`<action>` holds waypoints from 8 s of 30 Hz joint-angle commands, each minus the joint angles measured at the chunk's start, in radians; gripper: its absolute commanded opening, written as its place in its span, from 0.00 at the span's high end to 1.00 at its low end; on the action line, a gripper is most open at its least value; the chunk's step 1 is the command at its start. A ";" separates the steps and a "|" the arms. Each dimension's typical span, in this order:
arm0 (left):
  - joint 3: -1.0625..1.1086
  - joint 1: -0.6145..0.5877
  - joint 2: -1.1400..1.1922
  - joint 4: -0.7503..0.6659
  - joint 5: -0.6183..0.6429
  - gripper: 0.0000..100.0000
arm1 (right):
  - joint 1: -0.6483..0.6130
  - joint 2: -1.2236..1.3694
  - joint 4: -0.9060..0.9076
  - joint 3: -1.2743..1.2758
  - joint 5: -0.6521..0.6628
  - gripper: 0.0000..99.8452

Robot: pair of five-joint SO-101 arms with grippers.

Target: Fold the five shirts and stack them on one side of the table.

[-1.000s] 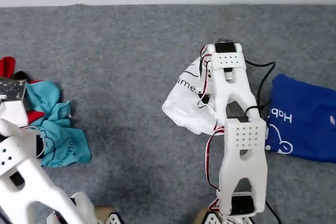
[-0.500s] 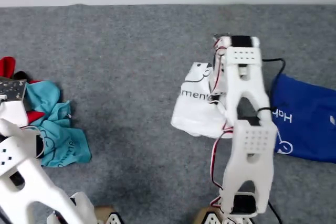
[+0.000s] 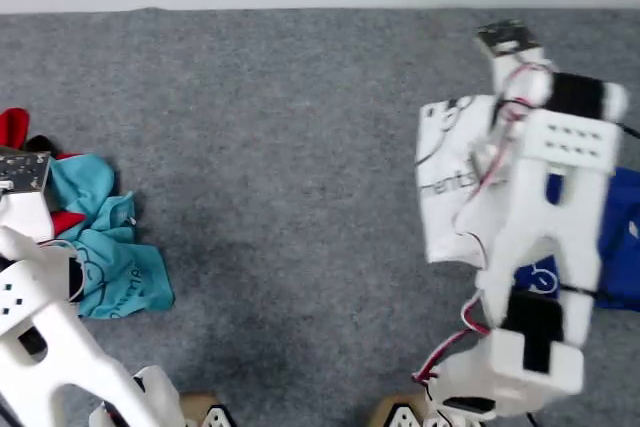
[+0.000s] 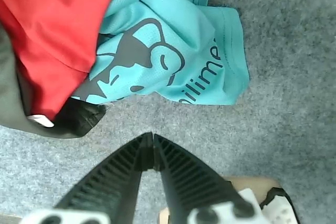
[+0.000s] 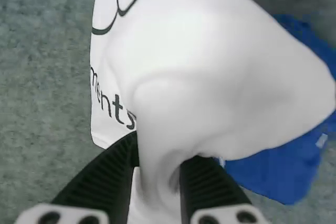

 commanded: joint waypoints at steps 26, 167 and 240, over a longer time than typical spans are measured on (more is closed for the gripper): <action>-0.005 0.006 -0.018 -0.015 0.006 0.99 | 0.430 0.249 -0.255 -0.014 0.242 0.99; -0.513 0.925 -0.127 -0.618 -0.005 0.99 | 0.134 -0.305 0.044 0.439 -0.120 0.99; 0.174 -0.052 -0.175 -0.399 -0.089 0.81 | -0.667 0.168 -0.191 0.709 -0.161 0.79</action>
